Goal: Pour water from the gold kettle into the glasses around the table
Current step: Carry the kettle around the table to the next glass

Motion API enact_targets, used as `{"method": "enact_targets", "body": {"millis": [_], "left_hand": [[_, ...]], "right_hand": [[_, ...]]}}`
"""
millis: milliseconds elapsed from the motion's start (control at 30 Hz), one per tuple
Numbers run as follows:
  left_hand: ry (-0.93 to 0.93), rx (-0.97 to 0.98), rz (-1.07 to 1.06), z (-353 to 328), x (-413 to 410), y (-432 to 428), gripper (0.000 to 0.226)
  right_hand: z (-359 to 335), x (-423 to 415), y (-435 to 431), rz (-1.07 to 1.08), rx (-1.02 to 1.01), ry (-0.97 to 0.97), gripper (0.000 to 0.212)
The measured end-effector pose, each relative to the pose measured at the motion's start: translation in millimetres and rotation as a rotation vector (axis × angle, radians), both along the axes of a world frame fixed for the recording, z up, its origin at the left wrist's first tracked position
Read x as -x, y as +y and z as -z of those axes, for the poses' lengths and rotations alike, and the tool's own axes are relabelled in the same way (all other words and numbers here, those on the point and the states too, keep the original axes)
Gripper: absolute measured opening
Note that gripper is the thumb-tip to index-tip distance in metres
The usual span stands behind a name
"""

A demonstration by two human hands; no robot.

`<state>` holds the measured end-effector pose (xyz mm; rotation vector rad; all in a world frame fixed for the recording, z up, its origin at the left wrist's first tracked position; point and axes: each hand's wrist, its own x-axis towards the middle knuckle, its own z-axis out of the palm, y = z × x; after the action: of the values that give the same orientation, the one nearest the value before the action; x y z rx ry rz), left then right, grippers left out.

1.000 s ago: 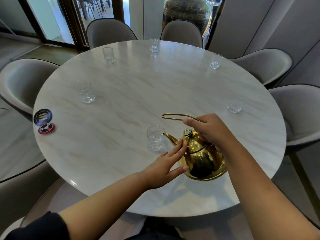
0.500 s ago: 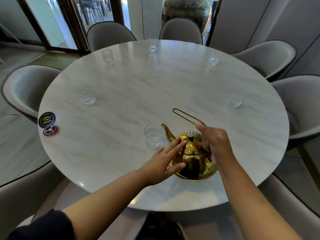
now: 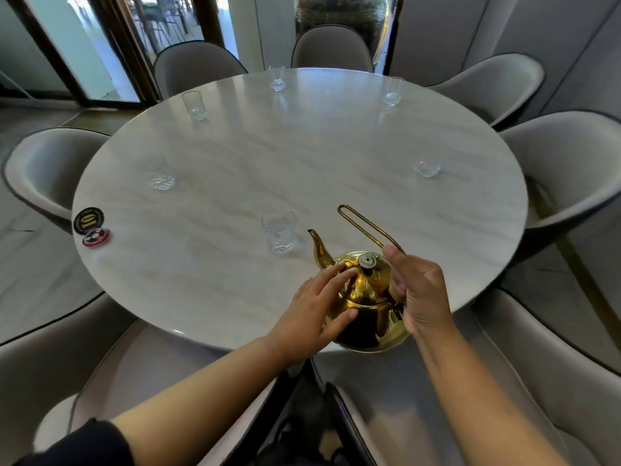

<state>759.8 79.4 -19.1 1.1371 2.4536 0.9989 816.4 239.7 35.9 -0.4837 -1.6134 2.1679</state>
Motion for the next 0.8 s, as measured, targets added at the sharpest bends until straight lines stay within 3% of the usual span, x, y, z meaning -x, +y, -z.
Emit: {"method": "enact_targets", "body": {"millis": [300,800], "left_hand": [[0.050,0.010,0.204,-4,-58,-23,0.059],[0.088,-0.092,0.775,-21,-183,-82,0.058]], "right_hand": [[-6,-92,-34,0.150,-0.012,0.024,0.049],[-19,-280,-154,0.686,-0.054,0.019,0.046]]}}
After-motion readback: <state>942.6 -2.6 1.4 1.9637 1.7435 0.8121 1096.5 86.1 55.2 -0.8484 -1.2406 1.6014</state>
